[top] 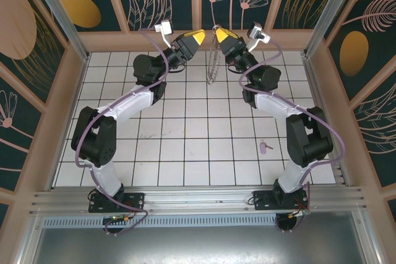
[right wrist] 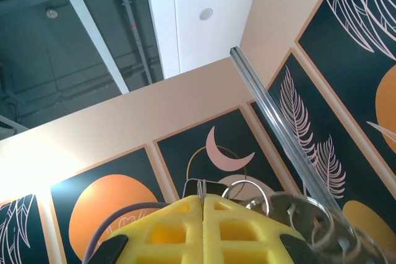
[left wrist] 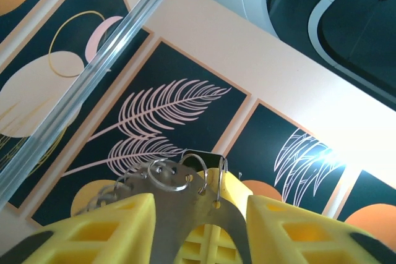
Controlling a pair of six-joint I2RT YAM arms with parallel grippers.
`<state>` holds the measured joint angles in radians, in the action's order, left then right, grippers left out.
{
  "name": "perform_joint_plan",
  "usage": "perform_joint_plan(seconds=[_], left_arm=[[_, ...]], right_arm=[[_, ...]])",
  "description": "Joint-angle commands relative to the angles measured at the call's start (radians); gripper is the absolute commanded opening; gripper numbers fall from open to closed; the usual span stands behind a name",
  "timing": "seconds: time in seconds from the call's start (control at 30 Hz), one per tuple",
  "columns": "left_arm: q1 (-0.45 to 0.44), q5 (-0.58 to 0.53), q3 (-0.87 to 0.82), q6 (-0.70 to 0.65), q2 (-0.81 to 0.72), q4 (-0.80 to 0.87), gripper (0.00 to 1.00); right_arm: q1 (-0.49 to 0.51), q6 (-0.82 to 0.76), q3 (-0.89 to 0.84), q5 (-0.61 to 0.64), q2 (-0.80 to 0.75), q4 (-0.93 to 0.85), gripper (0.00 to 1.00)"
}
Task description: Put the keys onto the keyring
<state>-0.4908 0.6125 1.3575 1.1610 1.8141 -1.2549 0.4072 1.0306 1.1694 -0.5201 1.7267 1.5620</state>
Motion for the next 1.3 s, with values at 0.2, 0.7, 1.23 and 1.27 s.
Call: perform_joint_plan(seconds=[0.2, 0.7, 1.23, 1.27], left_arm=[[0.003, 0.003, 0.046, 0.082, 0.043, -0.136, 0.38], [0.0, 0.004, 0.061, 0.09, 0.066, -0.15, 0.37], [0.001, -0.046, 0.004, 0.006, 0.031, -0.08, 0.41], [0.0, -0.044, 0.008, 0.006, 0.034, -0.082, 0.4]], right_arm=[[0.018, 0.033, 0.034, 0.014, 0.028, 0.172, 0.0], [0.031, 0.055, 0.05, 0.005, 0.065, 0.175, 0.0], [0.031, 0.054, 0.038, -0.009, 0.053, 0.173, 0.0], [0.031, 0.054, 0.038, -0.009, 0.053, 0.173, 0.0]])
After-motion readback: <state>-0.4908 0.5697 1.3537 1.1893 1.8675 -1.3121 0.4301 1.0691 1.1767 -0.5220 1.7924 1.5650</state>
